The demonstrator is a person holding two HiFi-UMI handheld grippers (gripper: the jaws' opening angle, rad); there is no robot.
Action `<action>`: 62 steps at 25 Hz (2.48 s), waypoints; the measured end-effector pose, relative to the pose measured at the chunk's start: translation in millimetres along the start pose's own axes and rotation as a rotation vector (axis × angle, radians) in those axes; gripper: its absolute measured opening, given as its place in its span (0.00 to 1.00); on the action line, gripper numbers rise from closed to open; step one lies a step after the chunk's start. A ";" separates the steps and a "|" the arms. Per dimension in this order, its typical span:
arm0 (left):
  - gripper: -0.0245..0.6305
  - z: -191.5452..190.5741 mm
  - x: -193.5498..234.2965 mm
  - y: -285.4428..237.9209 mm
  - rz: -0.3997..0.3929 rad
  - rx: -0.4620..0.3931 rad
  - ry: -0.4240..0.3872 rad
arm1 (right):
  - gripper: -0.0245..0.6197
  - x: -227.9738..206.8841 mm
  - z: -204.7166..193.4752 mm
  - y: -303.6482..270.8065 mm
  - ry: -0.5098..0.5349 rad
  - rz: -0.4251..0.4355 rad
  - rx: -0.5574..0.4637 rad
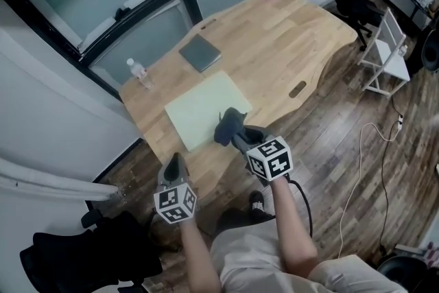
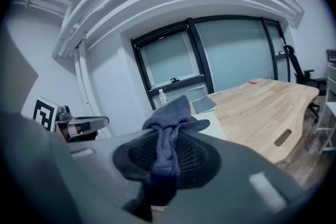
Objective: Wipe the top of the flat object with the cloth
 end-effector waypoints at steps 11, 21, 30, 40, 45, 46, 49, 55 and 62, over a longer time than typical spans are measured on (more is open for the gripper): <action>0.05 0.0 13.4 -13.0 0.061 0.029 -0.001 | 0.17 -9.9 4.3 -47.3 -0.045 0.077 0.036; 0.05 -10.8 24.3 -21.8 0.082 0.066 0.026 | 0.17 -9.1 1.5 -81.6 -0.053 0.121 0.090; 0.05 -11.7 51.4 -39.3 0.096 0.088 0.056 | 0.17 0.3 11.3 -118.4 -0.030 0.148 0.134; 0.05 12.0 83.0 -95.5 0.034 0.096 0.067 | 0.17 -11.1 43.4 -162.6 -0.031 0.112 0.148; 0.05 16.8 100.7 -122.4 0.006 0.115 0.074 | 0.17 -9.9 58.1 -189.4 -0.015 0.101 0.171; 0.05 17.1 104.1 -126.9 0.000 0.120 0.076 | 0.17 -8.6 60.5 -194.1 -0.011 0.099 0.176; 0.05 16.5 114.0 -141.8 -0.021 0.137 0.077 | 0.17 -5.8 68.4 -208.5 -0.001 0.091 0.188; 0.05 5.2 122.3 -168.4 -0.094 0.182 0.088 | 0.17 -1.3 77.3 -224.0 0.028 0.061 0.217; 0.05 -31.8 100.8 -196.5 -0.265 0.256 0.089 | 0.17 15.3 75.9 -237.3 0.104 0.058 0.222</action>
Point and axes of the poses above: the fingertips, and each gripper's own axes: y backward along the fingers, x to its left, z out of its top, the point moved 1 cm from there along y, backward along the fingers, and after that the axes turned 11 degrees about x, right-handed, at the moved point
